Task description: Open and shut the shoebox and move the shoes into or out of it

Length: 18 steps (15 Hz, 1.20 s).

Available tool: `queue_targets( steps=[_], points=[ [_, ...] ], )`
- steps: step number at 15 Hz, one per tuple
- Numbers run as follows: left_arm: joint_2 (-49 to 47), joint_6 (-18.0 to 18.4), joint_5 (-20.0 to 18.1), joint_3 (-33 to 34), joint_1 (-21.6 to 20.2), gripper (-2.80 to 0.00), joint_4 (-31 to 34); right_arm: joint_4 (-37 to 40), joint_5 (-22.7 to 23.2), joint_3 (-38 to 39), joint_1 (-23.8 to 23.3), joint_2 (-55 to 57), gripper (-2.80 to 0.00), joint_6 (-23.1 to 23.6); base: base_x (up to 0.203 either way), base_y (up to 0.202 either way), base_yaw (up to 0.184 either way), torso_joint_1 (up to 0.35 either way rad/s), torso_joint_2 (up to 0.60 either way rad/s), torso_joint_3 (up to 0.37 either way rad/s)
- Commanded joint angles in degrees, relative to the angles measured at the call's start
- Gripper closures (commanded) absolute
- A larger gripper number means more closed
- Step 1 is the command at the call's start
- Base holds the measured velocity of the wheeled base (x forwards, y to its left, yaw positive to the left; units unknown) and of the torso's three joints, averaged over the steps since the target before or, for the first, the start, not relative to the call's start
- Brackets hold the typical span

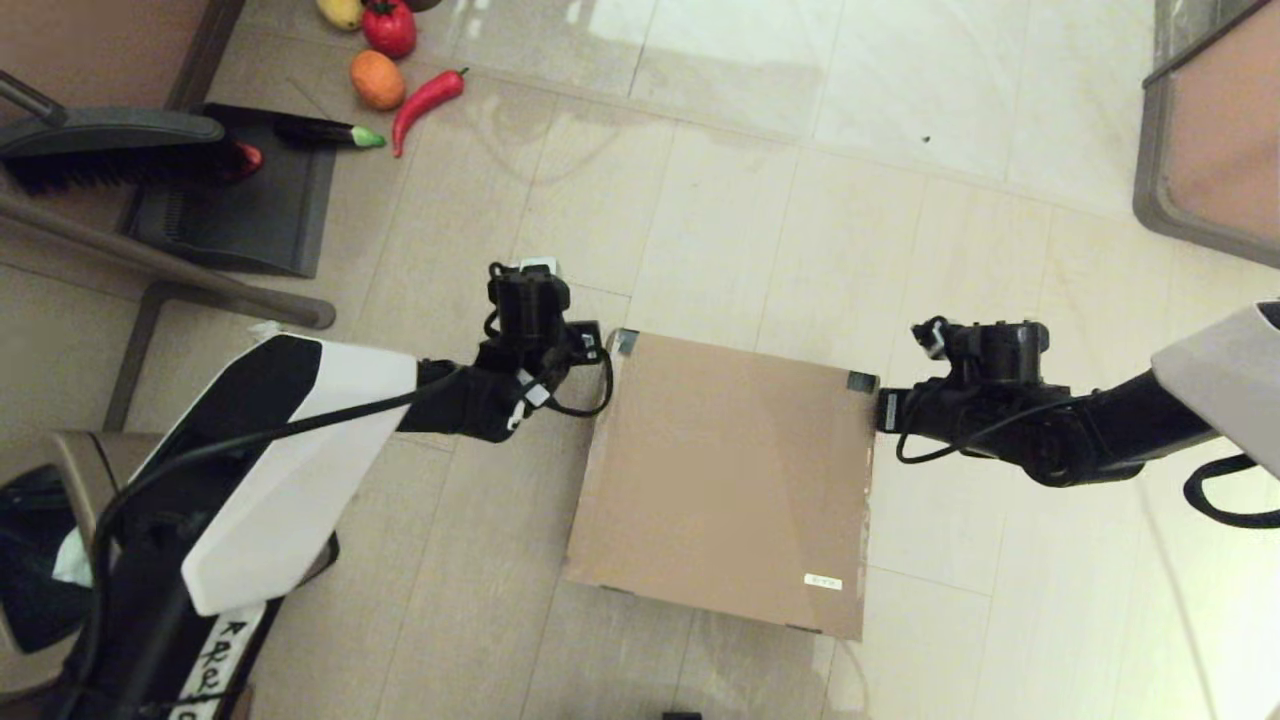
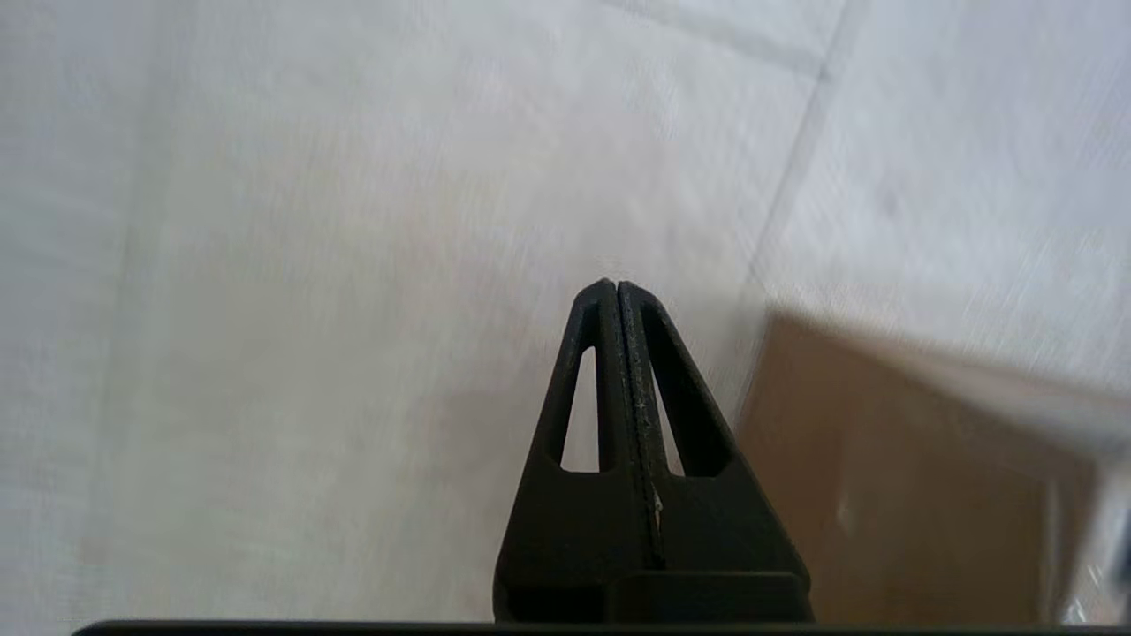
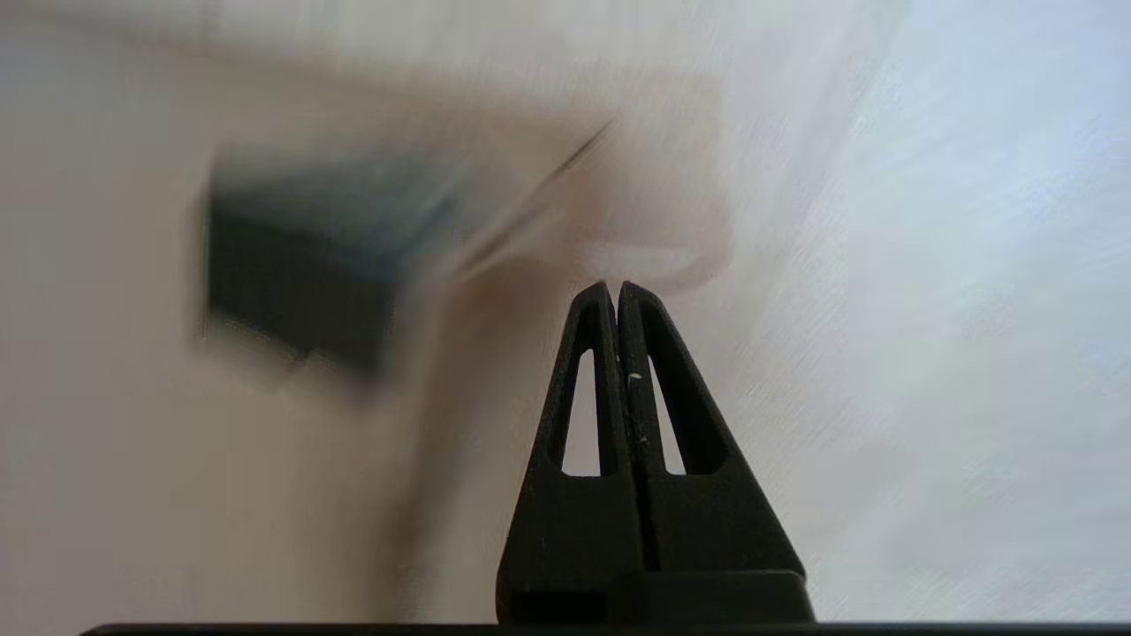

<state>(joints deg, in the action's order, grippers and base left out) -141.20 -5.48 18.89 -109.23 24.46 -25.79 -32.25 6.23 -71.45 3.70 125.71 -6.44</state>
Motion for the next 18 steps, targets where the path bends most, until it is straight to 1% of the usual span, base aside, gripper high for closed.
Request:
queue_targets(
  steps=[1,2,4,6,9,12,15,16,18],
  points=[
    [1.62,0.03,1.74,-1.33,-0.74,0.00,0.12,0.48,-0.07,-1.68,-1.46,-1.80,0.00,-0.02,0.000,0.000,0.000,0.000,0.00,0.000],
    [2.17,0.04,2.50,-1.24,-1.12,0.00,0.13,1.47,-0.07,-2.00,-2.17,-2.57,0.00,0.02,0.000,0.000,0.000,0.000,0.00,0.000],
    [3.41,0.01,2.64,-0.50,-2.21,0.00,0.13,2.43,-0.27,-1.34,-3.27,-3.85,0.00,-0.01,0.000,0.000,0.000,0.000,0.00,0.000],
    [5.11,-0.06,2.95,3.02,-2.81,0.00,-0.13,3.22,-0.28,1.54,-3.66,-5.84,0.00,-0.06,0.000,0.000,0.000,0.000,0.00,0.000],
    [9.90,-0.56,3.03,12.59,-3.37,0.00,-1.07,2.91,-0.25,2.62,-3.16,-5.99,0.00,-1.25,0.000,0.000,0.000,0.000,0.00,0.000],
    [14.87,-0.70,2.80,24.49,-3.51,0.00,-4.65,2.89,-0.36,0.79,-1.33,-2.97,0.00,-2.68,0.000,0.000,0.000,0.000,0.00,0.000],
    [19.84,-0.69,1.33,36.89,-3.49,0.00,-9.20,3.26,-0.43,-3.48,0.00,0.18,0.00,-2.64,0.000,0.000,0.000,0.000,0.00,0.000],
    [20.75,-0.68,1.01,39.81,-3.52,0.00,-11.42,3.46,-0.49,-5.89,0.21,1.31,0.00,-2.61,0.000,0.000,0.000,0.000,0.00,0.000],
    [21.92,-0.66,0.80,42.59,-3.54,0.00,-13.56,5.61,-0.42,-10.29,0.49,2.38,0.00,-2.56,0.000,0.000,0.000,0.000,0.00,0.000]
  ],
)
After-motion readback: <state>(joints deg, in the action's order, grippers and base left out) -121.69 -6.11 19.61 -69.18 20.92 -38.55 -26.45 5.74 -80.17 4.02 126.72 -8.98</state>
